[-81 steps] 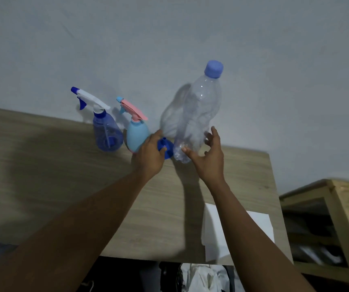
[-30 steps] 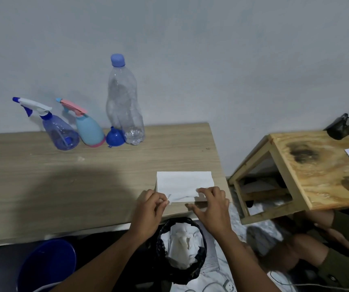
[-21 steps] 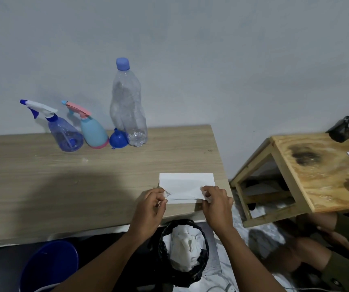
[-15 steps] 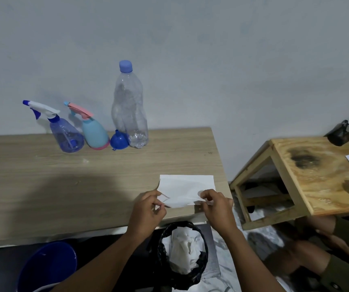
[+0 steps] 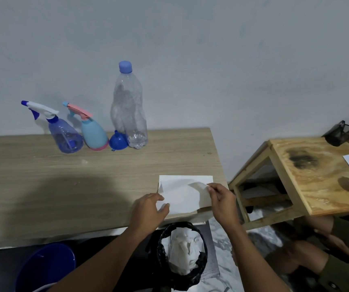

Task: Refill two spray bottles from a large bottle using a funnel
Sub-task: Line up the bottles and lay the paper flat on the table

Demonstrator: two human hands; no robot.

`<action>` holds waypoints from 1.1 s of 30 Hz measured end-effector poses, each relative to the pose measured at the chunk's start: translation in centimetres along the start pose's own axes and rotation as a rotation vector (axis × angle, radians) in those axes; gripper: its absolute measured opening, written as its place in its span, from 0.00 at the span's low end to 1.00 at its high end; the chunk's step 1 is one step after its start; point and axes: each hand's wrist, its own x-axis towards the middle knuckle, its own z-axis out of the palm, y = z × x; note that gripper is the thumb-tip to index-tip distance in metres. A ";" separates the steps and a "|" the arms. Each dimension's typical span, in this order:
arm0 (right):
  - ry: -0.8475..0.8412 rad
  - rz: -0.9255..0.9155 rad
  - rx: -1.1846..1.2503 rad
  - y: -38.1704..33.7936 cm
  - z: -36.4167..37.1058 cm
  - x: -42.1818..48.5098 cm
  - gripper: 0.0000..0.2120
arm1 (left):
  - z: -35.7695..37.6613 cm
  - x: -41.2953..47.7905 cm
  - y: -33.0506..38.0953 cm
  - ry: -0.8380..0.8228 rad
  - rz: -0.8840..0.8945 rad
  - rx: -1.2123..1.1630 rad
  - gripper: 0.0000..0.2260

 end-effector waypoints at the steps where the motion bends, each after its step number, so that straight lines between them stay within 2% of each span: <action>1: 0.025 0.017 0.043 -0.4 -0.1 0.0 0.07 | -0.1 0.1 0.2 -0.020 -0.003 0.020 0.16; 6: 0.067 -0.010 0.112 -1.3 -0.4 0.3 0.05 | -0.4 0.2 0.9 -0.102 -0.018 0.111 0.23; 9: 0.052 -0.039 0.069 -1.2 -0.6 0.5 0.05 | -0.2 0.5 1.0 -0.064 -0.043 0.145 0.29; 12: 0.010 -0.068 0.007 -1.3 -0.8 0.3 0.06 | -0.2 1.4 1.3 -0.004 -0.076 0.078 0.30; 15: -0.001 -0.149 -0.074 -1.4 -0.8 0.3 0.07 | -0.4 2.6 2.1 -0.029 -0.010 0.145 0.32; 19: -0.045 -0.295 -0.189 -1.8 -1.1 0.6 0.06 | -0.4 4.4 4.1 -0.026 0.034 0.181 0.27; 22: -0.046 -0.332 -0.211 -2.3 -1.8 0.6 0.06 | -0.4 5.5 4.4 0.013 0.031 0.191 0.14; 24: -0.039 -0.320 -0.203 -2.6 -2.2 0.6 0.06 | -0.6 5.8 4.4 0.047 0.019 0.138 0.06; 27: -0.034 -0.219 -0.037 -3.3 -2.7 0.6 0.06 | -1.5 5.8 4.6 0.060 0.029 0.000 0.03; 31: 0.020 -0.056 0.192 -4.3 -2.7 1.4 0.07 | -3.9 6.0 4.8 -0.048 -0.134 -0.488 0.03; 33: 0.035 -0.005 0.264 -4.9 -2.3 1.6 0.09 | -5.2 6.1 4.5 -0.033 -0.192 -0.653 0.03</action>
